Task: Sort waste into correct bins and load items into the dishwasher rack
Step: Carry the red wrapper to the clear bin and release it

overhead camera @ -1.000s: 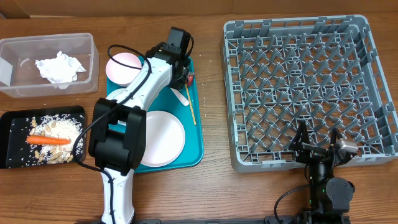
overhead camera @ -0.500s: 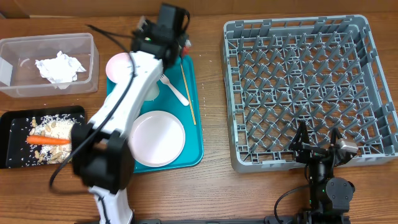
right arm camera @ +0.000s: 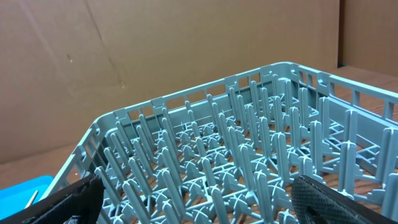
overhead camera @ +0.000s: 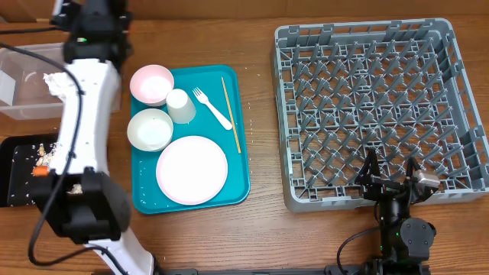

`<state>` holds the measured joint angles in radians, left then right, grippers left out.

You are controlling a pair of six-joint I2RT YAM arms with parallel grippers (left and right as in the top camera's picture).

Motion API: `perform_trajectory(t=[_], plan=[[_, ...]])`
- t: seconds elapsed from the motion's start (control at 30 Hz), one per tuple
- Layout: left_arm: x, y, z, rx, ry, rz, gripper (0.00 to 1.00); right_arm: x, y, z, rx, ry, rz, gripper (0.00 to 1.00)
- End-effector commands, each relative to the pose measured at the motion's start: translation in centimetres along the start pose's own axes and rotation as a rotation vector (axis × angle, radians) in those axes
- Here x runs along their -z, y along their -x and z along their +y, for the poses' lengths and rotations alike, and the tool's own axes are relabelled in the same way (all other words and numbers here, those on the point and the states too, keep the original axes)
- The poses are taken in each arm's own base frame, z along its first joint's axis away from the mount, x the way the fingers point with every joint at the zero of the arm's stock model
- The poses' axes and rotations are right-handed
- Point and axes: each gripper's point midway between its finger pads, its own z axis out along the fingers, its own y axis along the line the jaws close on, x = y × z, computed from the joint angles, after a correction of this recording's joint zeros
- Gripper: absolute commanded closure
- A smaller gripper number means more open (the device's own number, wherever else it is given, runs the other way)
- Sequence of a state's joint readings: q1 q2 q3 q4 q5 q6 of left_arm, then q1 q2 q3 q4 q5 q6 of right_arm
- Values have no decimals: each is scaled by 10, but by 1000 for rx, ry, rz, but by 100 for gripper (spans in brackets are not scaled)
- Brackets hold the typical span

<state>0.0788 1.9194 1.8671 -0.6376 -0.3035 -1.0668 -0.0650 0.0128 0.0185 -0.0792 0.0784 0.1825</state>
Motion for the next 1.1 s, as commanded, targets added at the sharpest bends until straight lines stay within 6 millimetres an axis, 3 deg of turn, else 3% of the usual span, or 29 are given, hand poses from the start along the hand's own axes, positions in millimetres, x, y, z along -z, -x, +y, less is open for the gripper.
perform_trajectory(t=[0.0, 0.23, 0.27, 0.3, 0.33, 0.37, 0.57, 0.73, 0.9, 1.07], plan=[[-29, 14, 26, -108, -2, 92, 96, 0, -2, -3, 8, -11, -3, 0], [-58, 53, 97, -37, 102, 156, 94, 0, -2, -3, 8, -11, -3, 0], [-58, 57, 104, -29, 118, 157, 86, 0, -2, -3, 8, -11, -3, 0], [-58, 61, 110, -20, 133, 156, 54, 0, -2, -3, 8, -11, -3, 0], [-57, 64, 115, -14, 142, 156, 14, 0, -2, -3, 8, -11, -3, 0], [-57, 66, 118, -8, 147, 157, 0, 0, -2, -3, 8, -11, -3, 0], [-56, 58, 114, -28, 109, 213, 0, 0, -2, -3, 8, -11, -3, 0], [-43, 28, 81, -77, -61, 373, 0, 0, -2, -3, 8, -11, -3, 0], [-8, -20, 39, -222, -264, 558, 0, 0, -2, -3, 8, -11, -3, 0], [28, -88, 20, -444, -297, 678, 0, 0, -2, -3, 8, -11, -3, 0]])
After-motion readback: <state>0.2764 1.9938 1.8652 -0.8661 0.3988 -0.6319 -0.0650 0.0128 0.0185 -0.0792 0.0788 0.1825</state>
